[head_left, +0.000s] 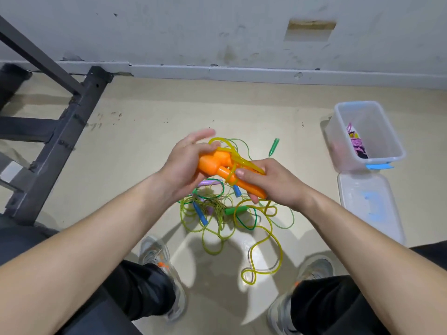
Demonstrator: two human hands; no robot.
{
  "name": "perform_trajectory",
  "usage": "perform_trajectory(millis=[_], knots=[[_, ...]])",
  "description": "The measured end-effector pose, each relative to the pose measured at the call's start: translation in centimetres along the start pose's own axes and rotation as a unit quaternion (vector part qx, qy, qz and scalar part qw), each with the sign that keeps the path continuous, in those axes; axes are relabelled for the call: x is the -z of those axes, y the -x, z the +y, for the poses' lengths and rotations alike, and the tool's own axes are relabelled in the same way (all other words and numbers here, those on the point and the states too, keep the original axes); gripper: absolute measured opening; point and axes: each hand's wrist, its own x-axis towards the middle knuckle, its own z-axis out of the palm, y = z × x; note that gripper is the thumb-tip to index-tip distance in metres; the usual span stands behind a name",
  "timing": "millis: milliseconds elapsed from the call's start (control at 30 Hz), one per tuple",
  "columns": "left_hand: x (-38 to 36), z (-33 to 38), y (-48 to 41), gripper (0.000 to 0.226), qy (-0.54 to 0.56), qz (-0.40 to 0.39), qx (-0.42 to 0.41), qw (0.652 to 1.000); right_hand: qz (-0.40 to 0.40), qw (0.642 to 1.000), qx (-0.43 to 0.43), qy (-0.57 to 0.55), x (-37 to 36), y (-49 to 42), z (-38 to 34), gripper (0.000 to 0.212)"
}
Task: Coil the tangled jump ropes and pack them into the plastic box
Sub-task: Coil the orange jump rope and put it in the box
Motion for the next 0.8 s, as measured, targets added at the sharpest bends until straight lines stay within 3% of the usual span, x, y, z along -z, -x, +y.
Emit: perform_trajectory(millis=[100, 200, 367, 467, 533, 600, 667, 733, 800], knots=[[0.5, 0.0, 0.2, 0.024, -0.207, -0.031, -0.023, 0.978, -0.007, 1.0, -0.001, 0.022, -0.3, -0.1, 0.8, 0.034], [0.9, -0.7, 0.4, 0.022, -0.338, -0.055, -0.13, 0.931, 0.0, 1.0, 0.003, -0.008, -1.0, -0.2, 1.1, 0.028], [1.6, -1.7, -0.1, 0.009, -0.371, -0.026, -0.197, 0.907, -0.054, 0.998, -0.015, 0.028, 0.1, -0.2, 1.0, 0.041], [1.7, -2.7, -0.1, 0.014, -0.431, -0.015, -0.206, 0.879, -0.026, 0.992, 0.014, 0.119, 1.6, -0.6, 0.5, 0.056], [1.9, -3.4, 0.1, 0.017, -0.454, -0.03, -0.196, 0.868, 0.002, 0.991, 0.034, 0.132, 3.0, -0.7, -0.3, 0.048], [1.4, -3.7, 0.6, 0.015, -0.404, -0.067, -0.167, 0.897, 0.017, 0.996, 0.052, 0.066, 4.2, -0.8, -0.5, 0.04], [0.3, -3.5, 1.4, 0.015, -0.308, -0.106, -0.15, 0.933, 0.031, 0.993, 0.033, -0.109, 4.1, -1.1, 0.2, 0.037], [-0.8, -2.7, 2.0, 0.02, -0.228, -0.131, -0.156, 0.952, 0.003, 0.96, -0.023, -0.278, 2.5, -1.3, 1.1, 0.044], [-1.5, -2.0, 2.2, 0.025, -0.144, -0.111, -0.149, 0.972, -0.015, 0.929, -0.061, -0.366, -0.3, -1.4, 2.0, 0.058]])
